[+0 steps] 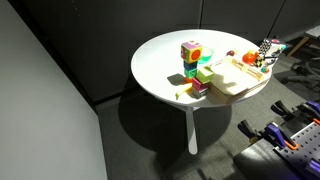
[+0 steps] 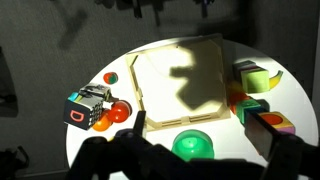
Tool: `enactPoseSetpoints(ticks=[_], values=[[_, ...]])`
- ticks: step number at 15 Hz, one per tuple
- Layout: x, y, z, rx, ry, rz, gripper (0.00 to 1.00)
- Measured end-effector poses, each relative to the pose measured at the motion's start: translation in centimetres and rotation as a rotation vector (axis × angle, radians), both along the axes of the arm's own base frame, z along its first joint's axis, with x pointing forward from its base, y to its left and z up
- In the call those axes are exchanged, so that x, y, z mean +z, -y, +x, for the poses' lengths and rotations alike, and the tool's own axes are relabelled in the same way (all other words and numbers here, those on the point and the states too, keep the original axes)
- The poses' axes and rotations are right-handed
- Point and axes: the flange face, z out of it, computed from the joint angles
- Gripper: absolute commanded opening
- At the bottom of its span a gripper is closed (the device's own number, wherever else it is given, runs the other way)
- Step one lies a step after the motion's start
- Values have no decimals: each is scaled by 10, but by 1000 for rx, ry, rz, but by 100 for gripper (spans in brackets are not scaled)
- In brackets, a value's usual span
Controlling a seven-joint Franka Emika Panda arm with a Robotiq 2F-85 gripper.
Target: Put the plush block on the wooden tray
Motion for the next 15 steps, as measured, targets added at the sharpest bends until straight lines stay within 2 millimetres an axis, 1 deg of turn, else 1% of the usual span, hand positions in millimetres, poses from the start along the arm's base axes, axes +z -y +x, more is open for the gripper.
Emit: enactPoseSetpoints(ticks=[4, 9, 12, 15], values=[[-17, -8, 37, 48, 30, 38, 100], [-41, -14, 72, 171, 102, 43, 100], [-48, -16, 85, 212, 149, 33, 100], [-49, -16, 87, 219, 154, 31, 100]])
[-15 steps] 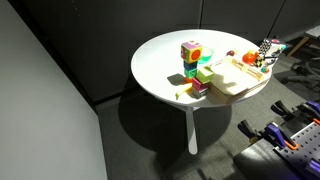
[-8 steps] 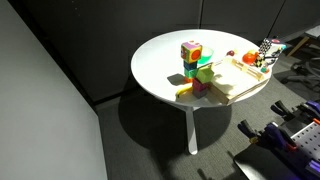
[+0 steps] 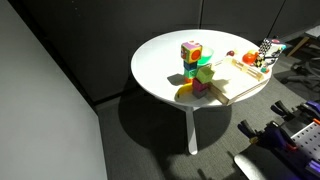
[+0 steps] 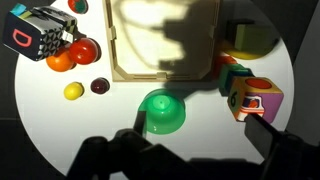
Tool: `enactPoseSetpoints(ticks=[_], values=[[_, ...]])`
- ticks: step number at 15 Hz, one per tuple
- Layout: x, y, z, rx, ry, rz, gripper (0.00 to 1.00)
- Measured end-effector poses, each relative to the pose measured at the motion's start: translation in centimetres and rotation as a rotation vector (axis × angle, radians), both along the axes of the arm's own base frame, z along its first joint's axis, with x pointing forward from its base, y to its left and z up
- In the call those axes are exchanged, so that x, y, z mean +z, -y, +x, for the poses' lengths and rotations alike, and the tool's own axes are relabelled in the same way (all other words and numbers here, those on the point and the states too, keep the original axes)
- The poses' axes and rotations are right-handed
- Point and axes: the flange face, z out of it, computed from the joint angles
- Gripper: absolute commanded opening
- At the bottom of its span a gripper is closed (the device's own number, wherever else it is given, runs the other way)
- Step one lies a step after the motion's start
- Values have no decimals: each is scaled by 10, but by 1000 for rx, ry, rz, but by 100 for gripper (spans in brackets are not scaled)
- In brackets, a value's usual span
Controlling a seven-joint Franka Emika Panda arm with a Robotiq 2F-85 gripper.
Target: Put the plush block on the wooden tray
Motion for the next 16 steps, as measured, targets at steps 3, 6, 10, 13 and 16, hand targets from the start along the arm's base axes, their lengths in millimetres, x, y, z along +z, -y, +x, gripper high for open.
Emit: enactPoseSetpoints(ticks=[3, 6, 10, 13, 16], values=[[0, 0, 0, 1, 0, 0, 100], [0, 0, 0, 2, 0, 0, 100], [-11, -5, 5, 11, -20, 1, 100], [-28, -17, 17, 36, -49, 0, 100], [-42, -33, 34, 67, -61, -1, 100]])
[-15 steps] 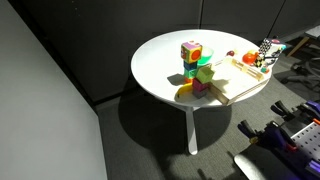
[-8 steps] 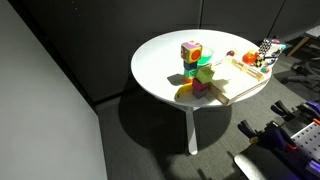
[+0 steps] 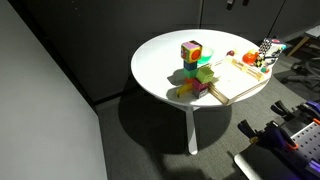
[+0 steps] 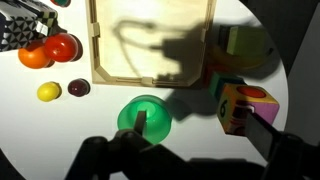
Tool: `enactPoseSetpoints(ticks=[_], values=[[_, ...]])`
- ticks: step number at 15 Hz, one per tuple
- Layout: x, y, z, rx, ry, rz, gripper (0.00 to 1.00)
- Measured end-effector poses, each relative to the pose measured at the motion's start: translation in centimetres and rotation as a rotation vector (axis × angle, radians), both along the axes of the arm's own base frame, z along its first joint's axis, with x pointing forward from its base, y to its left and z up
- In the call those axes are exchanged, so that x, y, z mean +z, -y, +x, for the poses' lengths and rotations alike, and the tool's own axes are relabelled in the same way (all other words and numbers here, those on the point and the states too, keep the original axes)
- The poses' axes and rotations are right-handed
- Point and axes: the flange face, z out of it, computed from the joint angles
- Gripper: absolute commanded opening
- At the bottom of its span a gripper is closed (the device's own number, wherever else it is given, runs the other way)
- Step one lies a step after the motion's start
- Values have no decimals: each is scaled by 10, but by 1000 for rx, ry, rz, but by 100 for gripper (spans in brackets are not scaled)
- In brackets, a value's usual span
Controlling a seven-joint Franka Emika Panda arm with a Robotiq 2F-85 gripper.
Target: Put the plush block on the wooden tray
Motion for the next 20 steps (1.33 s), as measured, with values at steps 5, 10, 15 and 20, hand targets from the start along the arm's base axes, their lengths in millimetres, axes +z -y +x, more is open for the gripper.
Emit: enactPoseSetpoints(ticks=[5, 10, 15, 20], values=[[-27, -32, 28, 55, -22, 1, 100], [-61, -63, 53, 102, -66, 7, 100], [-91, -94, 71, 102, -98, 12, 100], [-103, -123, 80, 34, -89, 18, 100]])
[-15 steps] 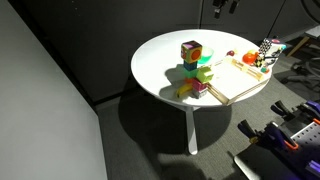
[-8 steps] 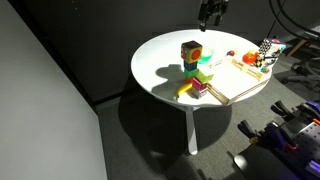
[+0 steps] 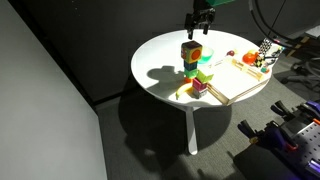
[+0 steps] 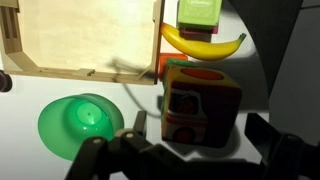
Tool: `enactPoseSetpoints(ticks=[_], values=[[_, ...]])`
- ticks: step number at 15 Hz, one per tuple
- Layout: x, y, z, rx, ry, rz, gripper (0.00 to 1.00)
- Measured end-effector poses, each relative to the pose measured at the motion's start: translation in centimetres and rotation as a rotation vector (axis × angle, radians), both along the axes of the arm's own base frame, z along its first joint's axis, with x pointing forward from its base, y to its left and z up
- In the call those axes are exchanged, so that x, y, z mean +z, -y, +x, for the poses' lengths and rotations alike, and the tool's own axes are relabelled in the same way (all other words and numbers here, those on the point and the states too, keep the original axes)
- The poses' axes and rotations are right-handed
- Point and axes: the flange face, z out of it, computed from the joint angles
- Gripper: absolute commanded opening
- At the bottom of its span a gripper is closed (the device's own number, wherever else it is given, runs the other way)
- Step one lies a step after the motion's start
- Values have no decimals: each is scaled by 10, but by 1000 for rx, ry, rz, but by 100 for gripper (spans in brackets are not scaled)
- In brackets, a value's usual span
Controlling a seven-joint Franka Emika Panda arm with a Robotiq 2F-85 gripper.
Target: Put the plush block on the wooden tray
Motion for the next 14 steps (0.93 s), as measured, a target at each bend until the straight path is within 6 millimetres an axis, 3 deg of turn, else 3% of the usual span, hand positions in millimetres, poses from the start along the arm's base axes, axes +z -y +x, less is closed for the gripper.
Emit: enactPoseSetpoints(ticks=[5, 14], values=[[-11, -16, 4, -51, 7, -27, 100], [-35, -20, 5, -87, -19, -63, 100]])
